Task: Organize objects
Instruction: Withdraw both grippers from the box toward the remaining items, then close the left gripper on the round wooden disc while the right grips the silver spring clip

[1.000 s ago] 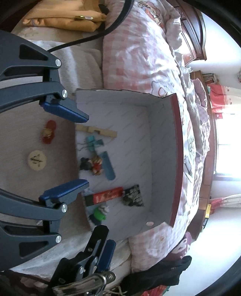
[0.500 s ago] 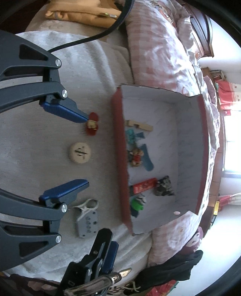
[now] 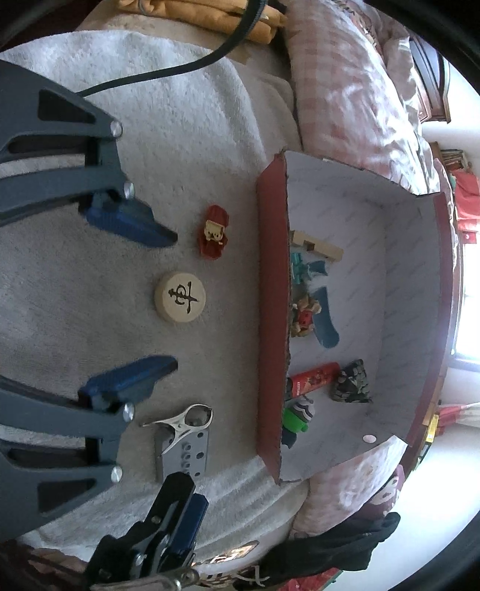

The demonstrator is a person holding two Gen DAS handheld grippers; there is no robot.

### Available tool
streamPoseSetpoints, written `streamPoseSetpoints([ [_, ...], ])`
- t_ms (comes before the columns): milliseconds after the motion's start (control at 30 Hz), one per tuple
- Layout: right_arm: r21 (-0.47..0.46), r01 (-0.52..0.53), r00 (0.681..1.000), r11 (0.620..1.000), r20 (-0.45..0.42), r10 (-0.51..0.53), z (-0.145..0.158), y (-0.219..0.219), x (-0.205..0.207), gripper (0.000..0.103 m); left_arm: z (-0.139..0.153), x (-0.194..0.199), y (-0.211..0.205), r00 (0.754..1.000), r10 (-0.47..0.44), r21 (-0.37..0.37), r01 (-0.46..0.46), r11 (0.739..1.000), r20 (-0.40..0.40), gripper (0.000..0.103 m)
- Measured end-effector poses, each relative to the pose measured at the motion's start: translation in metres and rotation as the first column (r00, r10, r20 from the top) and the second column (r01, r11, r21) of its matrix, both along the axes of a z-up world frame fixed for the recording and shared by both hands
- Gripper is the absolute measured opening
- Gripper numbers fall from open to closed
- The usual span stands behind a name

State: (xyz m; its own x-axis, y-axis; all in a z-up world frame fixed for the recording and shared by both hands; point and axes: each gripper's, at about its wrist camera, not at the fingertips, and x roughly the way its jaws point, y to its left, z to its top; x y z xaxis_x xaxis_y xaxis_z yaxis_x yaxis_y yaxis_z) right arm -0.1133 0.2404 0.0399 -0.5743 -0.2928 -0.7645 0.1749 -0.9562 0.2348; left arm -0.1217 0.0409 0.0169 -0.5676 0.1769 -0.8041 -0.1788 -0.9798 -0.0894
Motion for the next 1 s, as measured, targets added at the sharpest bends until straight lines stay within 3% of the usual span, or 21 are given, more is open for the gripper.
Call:
streamPoseSetpoints([
  [200, -0.004, -0.001, 1.0, 1.0, 0.007, 0.001, -0.002, -0.001, 0.0, 0.051, -0.004, -0.005, 0.003, 1.0, 0.006, -0.005, -0.006, 1.0, -0.003, 0.046],
  [333, -0.004, -0.002, 1.0, 1.0, 0.01, 0.002, -0.004, -0.002, 0.0, 0.051, -0.005, -0.005, 0.002, 1.0, 0.013, -0.025, -0.014, 1.0, -0.014, 0.031],
  [700, -0.006, -0.012, 1.0, 1.0, 0.012, 0.012, -0.004, -0.008, -0.001, 0.051, 0.002, 0.008, -0.026, 0.998, 0.057, -0.005, -0.057, 0.998, 0.012, 0.031],
  [1000, -0.006, -0.092, 0.996, 0.996, -0.012, 0.092, -0.007, -0.044, -0.012, 0.051, -0.004, 0.03, -0.054, 0.997, 0.078, 0.015, -0.078, 0.997, 0.006, 0.031],
])
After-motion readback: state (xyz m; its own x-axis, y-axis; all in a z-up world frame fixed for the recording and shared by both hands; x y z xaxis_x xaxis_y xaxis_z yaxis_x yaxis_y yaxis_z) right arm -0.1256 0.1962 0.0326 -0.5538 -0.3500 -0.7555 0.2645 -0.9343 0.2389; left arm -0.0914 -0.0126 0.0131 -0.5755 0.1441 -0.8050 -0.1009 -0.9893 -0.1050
